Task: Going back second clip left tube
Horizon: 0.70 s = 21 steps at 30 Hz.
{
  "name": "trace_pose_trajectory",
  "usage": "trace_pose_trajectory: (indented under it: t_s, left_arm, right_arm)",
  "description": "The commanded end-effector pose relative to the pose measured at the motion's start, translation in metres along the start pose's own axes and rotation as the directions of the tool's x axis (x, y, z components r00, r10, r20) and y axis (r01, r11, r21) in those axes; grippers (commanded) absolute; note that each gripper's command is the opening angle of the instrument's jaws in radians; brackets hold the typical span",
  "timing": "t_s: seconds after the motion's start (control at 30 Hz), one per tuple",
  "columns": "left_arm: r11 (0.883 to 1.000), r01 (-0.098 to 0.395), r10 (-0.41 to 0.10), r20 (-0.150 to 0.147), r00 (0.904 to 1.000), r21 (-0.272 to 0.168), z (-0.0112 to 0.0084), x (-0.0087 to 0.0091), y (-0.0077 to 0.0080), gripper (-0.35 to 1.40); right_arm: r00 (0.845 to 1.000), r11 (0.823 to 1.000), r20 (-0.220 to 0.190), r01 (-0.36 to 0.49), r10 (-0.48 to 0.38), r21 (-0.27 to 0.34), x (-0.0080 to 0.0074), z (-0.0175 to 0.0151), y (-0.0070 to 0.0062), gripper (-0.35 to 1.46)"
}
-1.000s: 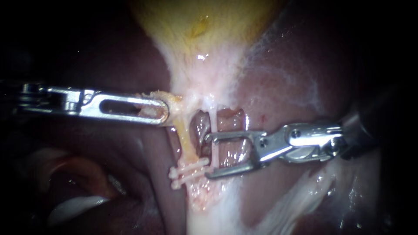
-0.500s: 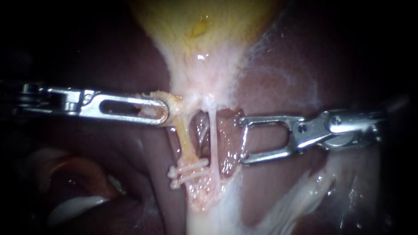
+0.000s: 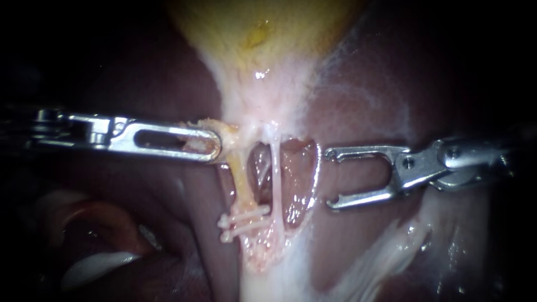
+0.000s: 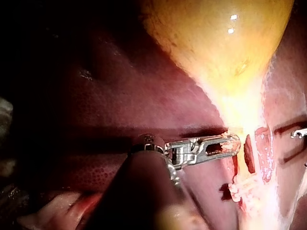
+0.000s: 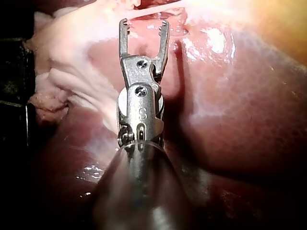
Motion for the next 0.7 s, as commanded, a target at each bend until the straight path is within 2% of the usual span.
trace_pose_trajectory:
  t_s: [0.03, 0.27, 0.43, 0.7]
  left_arm:
    - [1.000, -0.003, 0.003, -0.004, 1.0000, -0.008, 0.0007, 0.0001, 0.0004, -0.35]
    - [1.000, -0.017, 0.016, -0.021, 0.9996, -0.019, 0.0032, 0.0003, 0.0020, -0.35]
    - [1.000, -0.020, 0.019, -0.026, 0.9995, -0.023, 0.0034, 0.0002, 0.0027, -0.35]
    - [1.000, -0.020, 0.019, -0.026, 0.9995, -0.023, 0.0033, 0.0002, 0.0027, -0.35]
  right_arm:
    - [1.000, 1.000, 0.000, -0.001, 0.001, 0.000, 0.0001, 0.0000, 0.0001, 0.50]
    - [1.000, 1.000, 0.000, 0.003, -0.003, 0.000, 0.0005, -0.0002, 0.0001, 0.50]
    - [1.000, 1.000, -0.003, 0.007, -0.007, 0.000, 0.0007, -0.0002, 0.0002, 0.50]
    - [1.000, 1.000, -0.003, 0.006, -0.006, 0.000, 0.0009, -0.0003, 0.0002, 0.50]
